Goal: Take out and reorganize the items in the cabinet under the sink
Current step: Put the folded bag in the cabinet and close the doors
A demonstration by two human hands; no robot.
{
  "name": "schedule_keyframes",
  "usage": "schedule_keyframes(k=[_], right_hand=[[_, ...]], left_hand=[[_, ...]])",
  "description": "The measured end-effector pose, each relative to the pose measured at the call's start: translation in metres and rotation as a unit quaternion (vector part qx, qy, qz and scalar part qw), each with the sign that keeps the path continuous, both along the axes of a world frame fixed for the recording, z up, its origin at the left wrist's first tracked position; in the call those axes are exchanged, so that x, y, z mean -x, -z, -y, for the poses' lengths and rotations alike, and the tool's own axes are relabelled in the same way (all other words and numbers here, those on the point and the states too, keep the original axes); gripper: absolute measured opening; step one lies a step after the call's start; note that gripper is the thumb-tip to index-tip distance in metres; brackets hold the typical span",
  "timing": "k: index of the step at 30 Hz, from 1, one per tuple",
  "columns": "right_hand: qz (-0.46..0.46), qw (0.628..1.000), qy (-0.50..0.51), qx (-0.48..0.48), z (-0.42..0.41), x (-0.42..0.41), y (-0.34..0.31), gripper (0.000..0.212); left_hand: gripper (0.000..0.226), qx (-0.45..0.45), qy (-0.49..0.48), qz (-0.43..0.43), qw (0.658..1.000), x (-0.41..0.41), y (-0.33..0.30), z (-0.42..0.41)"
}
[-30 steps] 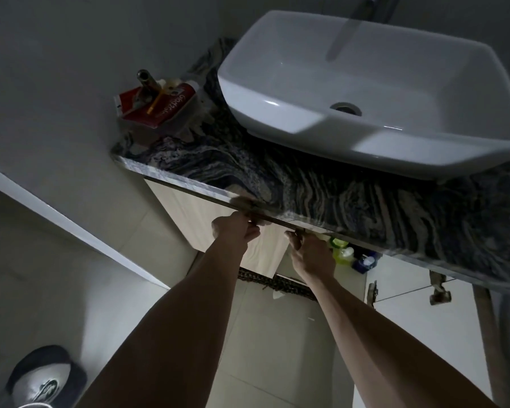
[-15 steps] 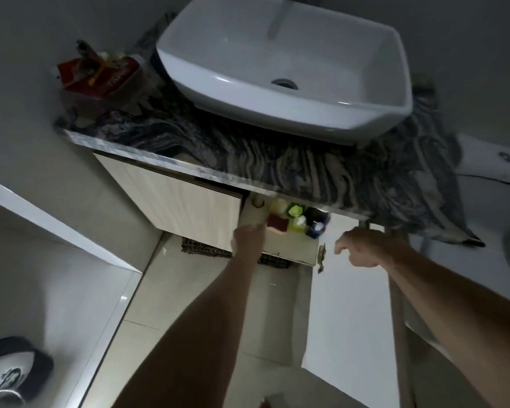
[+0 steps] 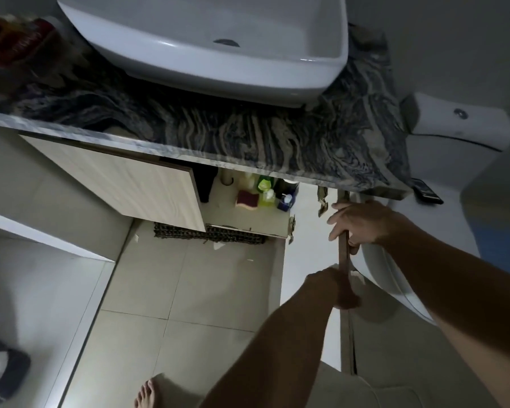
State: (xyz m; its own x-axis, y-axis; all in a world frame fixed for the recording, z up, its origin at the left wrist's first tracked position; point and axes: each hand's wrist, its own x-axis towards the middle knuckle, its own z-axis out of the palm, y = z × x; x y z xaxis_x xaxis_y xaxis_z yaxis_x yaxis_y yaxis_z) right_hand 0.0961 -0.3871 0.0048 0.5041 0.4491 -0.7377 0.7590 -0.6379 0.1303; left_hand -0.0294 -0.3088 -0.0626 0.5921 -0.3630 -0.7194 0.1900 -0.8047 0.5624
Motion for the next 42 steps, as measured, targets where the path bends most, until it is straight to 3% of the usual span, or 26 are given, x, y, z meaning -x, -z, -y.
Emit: schedule_keyframes(k=[3,6,8,12,15,17,20,24,25,27,29,33,37,42], right_hand=[[-0.028,0.999,0.025,-0.006,-0.004,0.001,0.007,0.047],[0.068,0.989,-0.016,-0.128,-0.003,-0.002,0.026,0.031],[0.047,0.992,-0.081,-0.081,-0.018,-0.013,0.032,0.033],[0.079,0.995,0.027,-0.051,-0.054,-0.006,0.022,0.032],[0.126,0.988,0.07,-0.056,-0.077,-0.003,0.02,0.04],[0.167,0.985,0.045,-0.026,-0.097,-0.002,0.019,0.039],[0.197,0.98,-0.008,-0.018,-0.124,0.01,0.023,0.028],[0.205,0.963,-0.052,-0.169,-0.172,0.023,0.042,0.028],[0.216,0.948,-0.075,-0.222,-0.189,0.026,0.05,0.029],[0.242,0.907,-0.102,-0.328,-0.219,0.032,0.062,0.023],[0.259,0.888,-0.08,-0.371,-0.243,0.034,0.069,0.015],[0.308,0.877,-0.073,-0.362,-0.256,0.025,0.069,0.014],[0.299,0.878,-0.056,-0.369,-0.256,0.018,0.068,0.012],[0.287,0.892,-0.032,-0.348,-0.27,0.015,0.057,0.027]], left_hand=[[0.061,-0.051,0.074,0.006,0.996,-0.006,-0.005,-0.023],[0.062,-0.096,0.084,0.007,0.992,-0.009,-0.021,-0.06],[0.061,-0.114,0.058,0.005,0.992,-0.008,-0.032,-0.089],[0.049,-0.114,-0.018,0.06,0.991,0.001,-0.028,-0.151],[0.049,-0.12,-0.15,0.098,0.977,0.008,-0.023,-0.208],[0.044,-0.13,-0.241,0.128,0.953,0.01,-0.019,-0.248],[0.054,-0.127,-0.355,0.146,0.915,0.01,-0.008,-0.279],[0.018,-0.054,-0.527,0.145,0.835,-0.004,0.007,-0.267],[0.011,-0.052,-0.534,0.161,0.828,-0.009,0.004,-0.265],[0.018,-0.075,-0.515,0.195,0.831,-0.021,0.0,-0.267],[0.021,-0.11,-0.481,0.215,0.843,-0.034,-0.005,-0.274],[0.019,-0.136,-0.437,0.255,0.852,-0.05,0.002,-0.285],[0.023,-0.14,-0.425,0.278,0.85,-0.059,0.0,-0.289],[0.021,-0.176,-0.391,0.303,0.851,-0.074,0.003,-0.301]])
